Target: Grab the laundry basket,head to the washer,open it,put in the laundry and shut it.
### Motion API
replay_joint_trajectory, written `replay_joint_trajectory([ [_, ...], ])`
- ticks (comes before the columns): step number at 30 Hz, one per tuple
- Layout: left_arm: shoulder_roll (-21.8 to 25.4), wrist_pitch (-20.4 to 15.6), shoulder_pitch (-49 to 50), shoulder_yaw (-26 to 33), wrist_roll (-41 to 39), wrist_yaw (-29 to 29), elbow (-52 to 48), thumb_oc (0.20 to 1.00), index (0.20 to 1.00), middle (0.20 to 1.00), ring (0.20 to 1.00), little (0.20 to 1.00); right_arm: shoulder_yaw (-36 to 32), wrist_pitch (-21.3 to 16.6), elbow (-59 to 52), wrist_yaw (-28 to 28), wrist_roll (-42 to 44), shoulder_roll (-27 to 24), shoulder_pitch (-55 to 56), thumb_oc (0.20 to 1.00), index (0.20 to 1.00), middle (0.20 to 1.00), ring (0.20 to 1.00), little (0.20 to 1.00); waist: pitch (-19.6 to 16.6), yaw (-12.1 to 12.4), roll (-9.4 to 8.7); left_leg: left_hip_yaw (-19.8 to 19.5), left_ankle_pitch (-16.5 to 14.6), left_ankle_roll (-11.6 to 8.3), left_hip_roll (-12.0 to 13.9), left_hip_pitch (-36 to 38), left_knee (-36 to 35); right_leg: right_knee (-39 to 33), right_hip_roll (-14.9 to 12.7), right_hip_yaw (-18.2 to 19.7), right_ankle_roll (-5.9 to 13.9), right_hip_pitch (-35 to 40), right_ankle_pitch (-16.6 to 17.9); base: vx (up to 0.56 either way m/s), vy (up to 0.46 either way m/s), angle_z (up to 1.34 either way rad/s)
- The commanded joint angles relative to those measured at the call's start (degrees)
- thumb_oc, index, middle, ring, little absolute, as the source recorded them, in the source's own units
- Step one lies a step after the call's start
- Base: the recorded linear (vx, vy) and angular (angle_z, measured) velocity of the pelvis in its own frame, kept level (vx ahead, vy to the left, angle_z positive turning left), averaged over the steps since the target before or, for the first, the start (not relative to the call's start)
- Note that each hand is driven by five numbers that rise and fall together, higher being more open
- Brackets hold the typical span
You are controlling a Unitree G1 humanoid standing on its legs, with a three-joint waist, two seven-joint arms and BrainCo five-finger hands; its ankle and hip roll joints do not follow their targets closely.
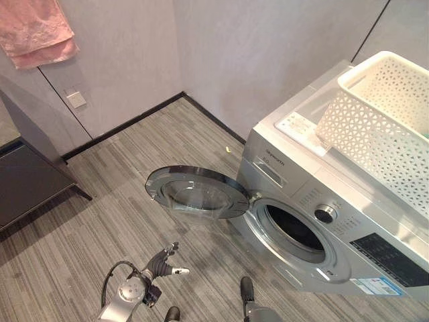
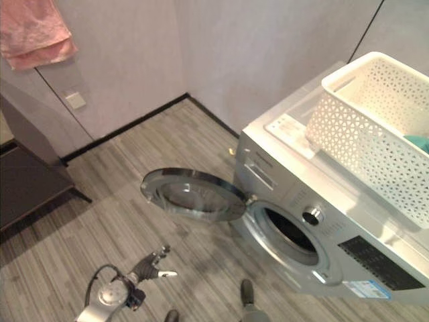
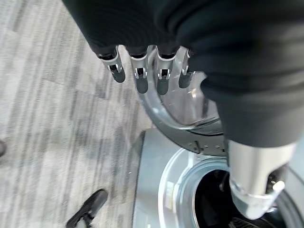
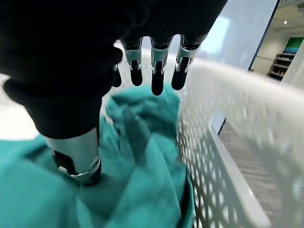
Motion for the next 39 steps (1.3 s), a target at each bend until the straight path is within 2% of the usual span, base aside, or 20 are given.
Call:
replay_joint_trajectory([
  [1, 3.8, -1.2, -1.4, -1.8, -2.1, -1.2, -5.3, 1.0, 1.0, 1.0, 1.0, 1.0, 1.0, 1.1, 1.2, 1.1, -0.6, -4.7, -3.0, 0.953, 0.953, 0.953, 0.953, 0.953, 0.9, 1.7, -1.41, 0.5, 13.9, 1.44, 0.5, 4.4, -3.6, 6.8, -0.2, -2.4, -1.29, -2.4, -8.0, 0.0, 0.0, 0.0],
  [2, 3.8, -1.1, -1.4, -1.8, -2.1, -1.2, -5.5, 1.0, 1.0, 1.0, 1.0, 1.0, 1.1, 1.2, 1.4, 1.3, -0.8, -4.4, -2.8, 1.0, 1.0, 1.0, 1.0, 1.0, 1.1, 1.8, -1.2, 0.5, 14.1, 1.41, 0.5, 4.2, -3.5, 6.9, -0.1, -2.4, -1.31, -2.7, -8.1, -0.01, -0.02, 0.04],
  [10, 4.6, -0.7, -0.9, -2.1, -3.2, -2.1, -8.4, 1.0, 1.0, 1.0, 1.0, 1.0, 1.8, 1.5, 2.8, 4.0, -3.4, -2.3, -1.0, 1.0, 1.0, 1.0, 1.0, 1.0, 3.0, 2.4, 0.58, 0.4, 16.9, 1.26, 0.5, 2.1, -3.5, 8.3, 0.2, -2.0, -1.61, -5.5, -8.6, -0.01, -0.005, -0.02],
  [16, 5.6, -0.5, -0.2, -2.2, -4.8, -2.4, -11.0, 1.0, 1.0, 1.0, 1.0, 1.0, 4.9, 1.6, 1.3, 6.9, -6.0, -1.5, -0.1, 1.0, 1.0, 1.0, 1.0, 1.0, 4.8, 3.0, 0.92, 0.2, 19.0, 1.0, 0.8, 0.0, -3.4, 9.5, 0.7, -1.9, -1.95, -8.2, -8.9, -0.03, -0.03, -0.01],
  [24, 5.0, -0.5, -1.5, -2.6, -5.8, -2.0, -12.8, 1.0, 1.0, 1.0, 1.0, 1.0, 0.6, 2.3, -0.8, 8.4, -5.2, 3.0, 8.0, 1.0, 1.0, 1.0, 1.0, 1.0, 6.4, 3.3, 1.51, 0.5, 20.6, 0.79, 1.0, -1.8, -3.4, 9.9, 1.2, -1.6, -2.12, -10.3, -8.9, -0.02, -0.016, -0.02],
  [29, 5.0, -0.2, -1.6, -2.4, -5.8, -2.2, -13.3, 1.0, 1.0, 1.0, 1.0, 1.0, -1.6, 2.7, -5.0, 9.8, -1.9, 3.4, 11.1, 1.0, 1.0, 1.0, 1.0, 1.0, 6.4, 3.4, 1.65, 0.6, 20.8, 0.73, 1.2, -1.9, -3.6, 9.9, 1.3, -1.5, -2.04, -10.5, -9.0, 0.0, 0.0, 0.0],
  [30, 5.0, -0.2, -1.5, -2.3, -5.6, -2.3, -13.4, 1.0, 1.0, 1.0, 1.0, 1.0, -1.6, 2.7, -5.6, 10.5, -1.3, 3.4, 11.2, 0.793, 0.793, 0.793, 0.793, 0.793, 6.4, 3.4, 1.68, 0.7, 20.7, 0.71, 1.2, -1.9, -3.6, 9.8, 1.3, -1.5, -2.04, -10.4, -9.0, 0.0, 0.0, 0.0],
  [31, 4.9, -0.2, -1.2, -2.2, -5.5, -2.5, -13.6, 1.0, 1.0, 1.0, 1.0, 1.0, -1.6, 2.8, -7.0, 11.0, -0.5, 3.0, 11.4, 0.517, 0.517, 0.517, 0.517, 0.517, 6.4, 3.4, 1.72, 0.8, 20.7, 0.65, 1.3, -2.0, -3.6, 9.7, 1.3, -1.5, -2.02, -10.3, -9.0, 0.0, 0.0, 0.0],
  [32, 4.8, -0.2, -1.1, -2.1, -5.4, -2.7, -13.5, 1.0, 1.0, 1.0, 1.0, 1.0, -1.7, 2.7, -7.8, 11.2, 0.3, 2.9, 11.8, 0.2, 0.2, 0.2, 0.2, 0.2, 6.3, 3.3, 1.73, 0.8, 20.6, 0.62, 1.3, -1.9, -3.7, 9.7, 1.3, -1.6, -1.99, -10.3, -8.9, 0.0, 0.0, 0.0],
  [39, 4.8, -0.4, -0.3, -1.4, -5.2, -2.7, -13.6, 1.0, 1.0, 1.0, 1.0, 1.0, -3.7, 2.4, -8.8, 9.9, 3.8, 2.7, 11.3, 0.2, 0.2, 0.2, 0.2, 0.2, 5.8, 3.4, 1.87, 0.9, 20.0, 0.52, 1.5, -1.2, -3.7, 9.4, 1.1, -1.8, -1.82, -9.4, -8.9, 0.0, 0.0, 0.0],
])
